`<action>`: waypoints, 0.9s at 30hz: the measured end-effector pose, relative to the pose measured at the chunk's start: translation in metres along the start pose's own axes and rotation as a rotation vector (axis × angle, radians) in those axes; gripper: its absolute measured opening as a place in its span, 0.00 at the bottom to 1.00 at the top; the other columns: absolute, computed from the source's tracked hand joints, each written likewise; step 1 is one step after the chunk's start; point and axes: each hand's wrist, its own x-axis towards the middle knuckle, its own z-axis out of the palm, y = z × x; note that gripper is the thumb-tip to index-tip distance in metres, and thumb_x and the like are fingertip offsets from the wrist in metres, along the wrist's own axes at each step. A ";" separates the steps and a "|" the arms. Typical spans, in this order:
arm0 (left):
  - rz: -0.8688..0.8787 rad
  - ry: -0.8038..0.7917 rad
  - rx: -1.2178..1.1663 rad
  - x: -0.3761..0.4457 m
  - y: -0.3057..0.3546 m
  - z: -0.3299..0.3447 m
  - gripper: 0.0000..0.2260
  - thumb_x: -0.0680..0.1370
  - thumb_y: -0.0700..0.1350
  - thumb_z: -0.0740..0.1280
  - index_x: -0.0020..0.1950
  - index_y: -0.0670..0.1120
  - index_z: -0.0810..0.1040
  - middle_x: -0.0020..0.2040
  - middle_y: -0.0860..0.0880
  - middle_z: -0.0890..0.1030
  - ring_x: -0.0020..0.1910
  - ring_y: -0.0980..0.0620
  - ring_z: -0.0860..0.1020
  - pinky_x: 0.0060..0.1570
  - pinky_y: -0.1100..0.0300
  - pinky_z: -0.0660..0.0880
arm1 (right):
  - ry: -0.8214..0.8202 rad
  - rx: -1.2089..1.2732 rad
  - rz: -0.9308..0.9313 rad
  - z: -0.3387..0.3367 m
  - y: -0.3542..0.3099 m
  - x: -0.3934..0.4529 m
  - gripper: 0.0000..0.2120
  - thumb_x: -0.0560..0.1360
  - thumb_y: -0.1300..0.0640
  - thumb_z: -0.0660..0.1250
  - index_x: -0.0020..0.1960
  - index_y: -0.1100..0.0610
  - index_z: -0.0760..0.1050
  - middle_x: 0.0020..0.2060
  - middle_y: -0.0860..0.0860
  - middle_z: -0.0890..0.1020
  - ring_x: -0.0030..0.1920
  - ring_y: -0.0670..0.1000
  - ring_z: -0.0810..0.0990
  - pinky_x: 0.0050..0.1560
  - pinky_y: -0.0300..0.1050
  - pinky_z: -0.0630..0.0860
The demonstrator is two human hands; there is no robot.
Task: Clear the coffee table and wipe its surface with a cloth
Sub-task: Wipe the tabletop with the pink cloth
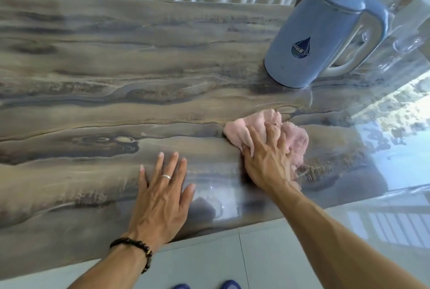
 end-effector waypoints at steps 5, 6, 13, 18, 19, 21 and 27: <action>0.027 0.013 0.052 -0.017 -0.004 0.007 0.31 0.81 0.59 0.41 0.73 0.43 0.68 0.75 0.46 0.63 0.75 0.41 0.59 0.67 0.33 0.59 | -0.087 -0.133 -0.545 0.021 -0.013 -0.095 0.24 0.78 0.42 0.57 0.74 0.40 0.59 0.77 0.54 0.59 0.77 0.63 0.56 0.69 0.72 0.60; 0.032 0.014 0.042 -0.019 -0.002 0.007 0.31 0.81 0.60 0.40 0.73 0.44 0.67 0.76 0.46 0.62 0.75 0.42 0.58 0.68 0.33 0.58 | -0.088 -0.163 -0.590 0.015 0.007 -0.092 0.25 0.78 0.42 0.56 0.74 0.42 0.58 0.77 0.55 0.59 0.77 0.63 0.57 0.70 0.71 0.60; 0.023 0.023 0.058 -0.027 0.009 0.014 0.31 0.80 0.60 0.40 0.75 0.46 0.64 0.77 0.47 0.60 0.76 0.43 0.55 0.70 0.35 0.51 | 0.017 -0.021 -0.052 0.015 -0.004 -0.068 0.24 0.79 0.45 0.56 0.74 0.39 0.55 0.79 0.54 0.48 0.77 0.63 0.46 0.71 0.71 0.55; 0.047 -0.005 0.020 -0.036 0.024 0.013 0.33 0.79 0.62 0.36 0.76 0.47 0.61 0.78 0.48 0.56 0.77 0.45 0.52 0.71 0.37 0.49 | -0.095 -0.119 -0.505 0.015 0.043 -0.112 0.23 0.79 0.41 0.53 0.74 0.41 0.60 0.76 0.51 0.59 0.77 0.60 0.56 0.70 0.65 0.61; 0.052 -0.006 0.002 -0.037 0.028 0.014 0.33 0.79 0.63 0.36 0.77 0.48 0.60 0.78 0.49 0.54 0.77 0.46 0.49 0.72 0.38 0.47 | -0.052 -0.122 -0.424 0.006 0.060 -0.094 0.24 0.78 0.41 0.52 0.74 0.41 0.59 0.77 0.52 0.58 0.77 0.60 0.55 0.70 0.65 0.60; 0.054 0.010 -0.019 -0.035 0.038 0.014 0.33 0.77 0.63 0.35 0.78 0.49 0.55 0.78 0.51 0.49 0.77 0.48 0.44 0.72 0.41 0.42 | -0.009 -0.056 -0.125 -0.012 0.072 -0.062 0.23 0.79 0.42 0.52 0.73 0.39 0.55 0.78 0.53 0.53 0.77 0.61 0.52 0.71 0.67 0.58; 0.017 -0.009 0.015 -0.018 0.063 0.017 0.36 0.74 0.63 0.31 0.78 0.51 0.50 0.79 0.52 0.46 0.77 0.47 0.41 0.72 0.41 0.39 | 0.007 -0.101 -0.276 0.015 0.032 -0.096 0.25 0.78 0.41 0.52 0.74 0.42 0.58 0.78 0.53 0.56 0.77 0.63 0.53 0.69 0.69 0.60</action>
